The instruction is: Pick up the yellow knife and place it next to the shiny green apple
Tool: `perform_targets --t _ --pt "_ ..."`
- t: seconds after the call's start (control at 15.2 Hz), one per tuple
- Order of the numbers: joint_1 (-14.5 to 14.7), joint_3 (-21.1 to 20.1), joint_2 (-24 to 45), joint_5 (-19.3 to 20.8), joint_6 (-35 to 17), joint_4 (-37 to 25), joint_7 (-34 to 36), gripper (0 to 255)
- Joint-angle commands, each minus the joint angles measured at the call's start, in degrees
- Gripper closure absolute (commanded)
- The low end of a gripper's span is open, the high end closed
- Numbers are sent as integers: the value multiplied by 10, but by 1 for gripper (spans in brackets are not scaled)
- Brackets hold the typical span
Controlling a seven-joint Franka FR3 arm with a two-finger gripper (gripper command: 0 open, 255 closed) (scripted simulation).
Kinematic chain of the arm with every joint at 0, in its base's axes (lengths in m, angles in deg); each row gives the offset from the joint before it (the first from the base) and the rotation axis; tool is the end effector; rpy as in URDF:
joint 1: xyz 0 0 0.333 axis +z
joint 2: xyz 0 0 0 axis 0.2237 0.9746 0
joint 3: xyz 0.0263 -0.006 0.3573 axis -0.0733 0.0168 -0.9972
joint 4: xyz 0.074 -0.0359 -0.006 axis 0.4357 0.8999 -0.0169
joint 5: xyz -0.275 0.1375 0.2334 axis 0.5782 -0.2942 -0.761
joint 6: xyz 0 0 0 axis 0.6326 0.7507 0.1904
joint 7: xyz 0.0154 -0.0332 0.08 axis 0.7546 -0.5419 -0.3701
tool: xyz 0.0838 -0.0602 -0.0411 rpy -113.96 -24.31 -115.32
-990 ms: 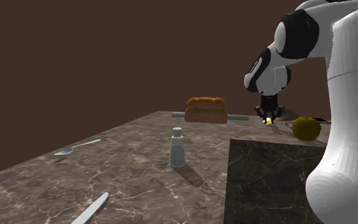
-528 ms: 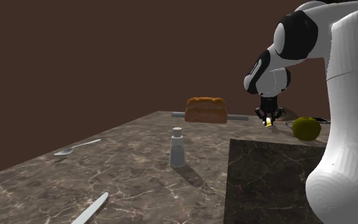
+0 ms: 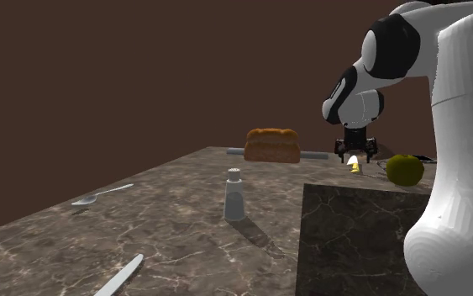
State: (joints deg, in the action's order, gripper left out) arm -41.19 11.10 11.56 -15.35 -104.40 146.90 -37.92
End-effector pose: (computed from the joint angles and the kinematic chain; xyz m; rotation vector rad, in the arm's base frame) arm 0.1595 -0.6399 0.4800 2.0422 -1.9899 0.2261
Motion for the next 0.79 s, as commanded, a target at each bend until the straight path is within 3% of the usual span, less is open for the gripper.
perform_targets --t 0.0,0.2,0.73 --pt "4 1 -13 6 14 -2 4 0" --pt "15 3 -45 21 56 -12 13 0" --pt "15 3 -45 21 56 -12 13 0"
